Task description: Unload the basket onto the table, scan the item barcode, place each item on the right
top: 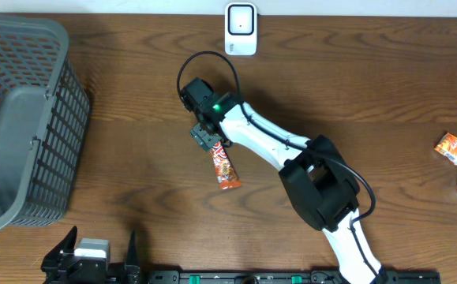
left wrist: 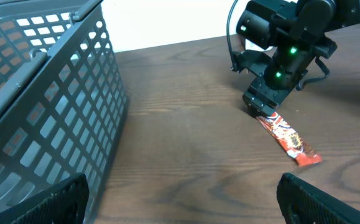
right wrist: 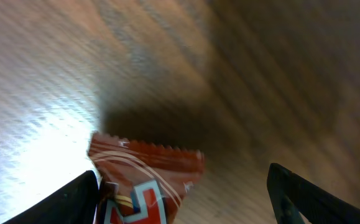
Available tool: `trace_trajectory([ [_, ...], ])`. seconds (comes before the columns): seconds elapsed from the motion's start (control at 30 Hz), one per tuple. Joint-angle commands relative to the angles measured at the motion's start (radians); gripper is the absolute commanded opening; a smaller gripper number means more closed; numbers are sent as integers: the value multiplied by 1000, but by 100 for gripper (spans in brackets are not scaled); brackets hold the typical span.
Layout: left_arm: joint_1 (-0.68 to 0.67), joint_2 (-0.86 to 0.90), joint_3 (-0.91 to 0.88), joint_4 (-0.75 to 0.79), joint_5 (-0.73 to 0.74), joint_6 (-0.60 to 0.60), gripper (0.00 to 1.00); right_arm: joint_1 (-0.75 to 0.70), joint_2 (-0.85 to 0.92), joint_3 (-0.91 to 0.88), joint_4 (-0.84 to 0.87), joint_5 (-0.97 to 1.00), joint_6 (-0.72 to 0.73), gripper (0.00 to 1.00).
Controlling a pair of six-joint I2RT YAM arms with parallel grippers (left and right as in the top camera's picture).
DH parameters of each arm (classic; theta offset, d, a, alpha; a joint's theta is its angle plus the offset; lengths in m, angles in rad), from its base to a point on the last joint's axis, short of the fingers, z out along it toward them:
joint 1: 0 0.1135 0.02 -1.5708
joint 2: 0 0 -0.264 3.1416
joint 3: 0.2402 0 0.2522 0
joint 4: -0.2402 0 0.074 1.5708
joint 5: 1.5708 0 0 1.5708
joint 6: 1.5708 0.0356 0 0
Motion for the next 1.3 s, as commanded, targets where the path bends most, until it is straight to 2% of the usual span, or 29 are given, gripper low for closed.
trace_trajectory([
  [0.0, -2, -3, 5, 1, -9, 2, 96, 48, -12, 8, 2, 125, -59, 81],
  [0.33, -2, -3, 5, 1, -9, 2, 96, 145, -12, 8, 24, 208, -61, 77],
  [0.73, -2, -3, 5, 1, -9, 2, 96, 139, 3, 8, 58, 269, -18, 67],
  [0.8, -2, -3, 5, 1, -9, 2, 96, 139, 5, 8, 57, 266, -6, 62],
  [0.93, -2, -3, 5, 1, -9, 2, 96, 137, 22, 8, 57, 266, 6, 44],
  [1.13, -2, -3, 5, 1, -9, 2, 96, 135, 77, 8, 41, 265, 33, 42],
  [1.27, -2, -3, 5, 1, -9, 2, 96, 140, 80, 8, 30, 267, 32, 24],
])
